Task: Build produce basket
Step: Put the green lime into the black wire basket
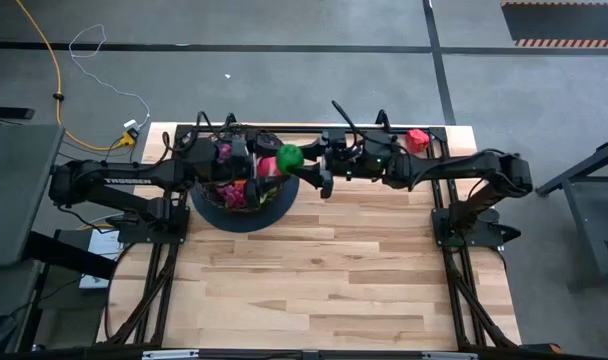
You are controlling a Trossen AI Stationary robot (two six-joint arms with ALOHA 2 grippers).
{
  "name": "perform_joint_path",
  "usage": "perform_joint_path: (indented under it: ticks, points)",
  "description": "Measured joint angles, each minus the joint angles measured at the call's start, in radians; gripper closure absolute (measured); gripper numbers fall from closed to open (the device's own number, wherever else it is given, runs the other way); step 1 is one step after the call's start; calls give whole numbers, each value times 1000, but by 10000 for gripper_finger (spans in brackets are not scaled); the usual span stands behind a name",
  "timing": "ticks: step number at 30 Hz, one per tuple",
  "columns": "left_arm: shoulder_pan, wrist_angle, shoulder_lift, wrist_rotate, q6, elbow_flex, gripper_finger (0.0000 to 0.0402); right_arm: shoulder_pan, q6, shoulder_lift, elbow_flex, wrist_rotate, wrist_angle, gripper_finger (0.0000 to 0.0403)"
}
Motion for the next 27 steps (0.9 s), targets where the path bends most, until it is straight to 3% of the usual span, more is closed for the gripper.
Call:
perform_joint_path:
  ticks: [15,27]
  points:
    - [-7,-7,21,1,4,0,73,0,48,46,0,-36,90,136]
    - [-7,-13,20,-1,-31,0,180,-1,70,46,0,-35,79,116]
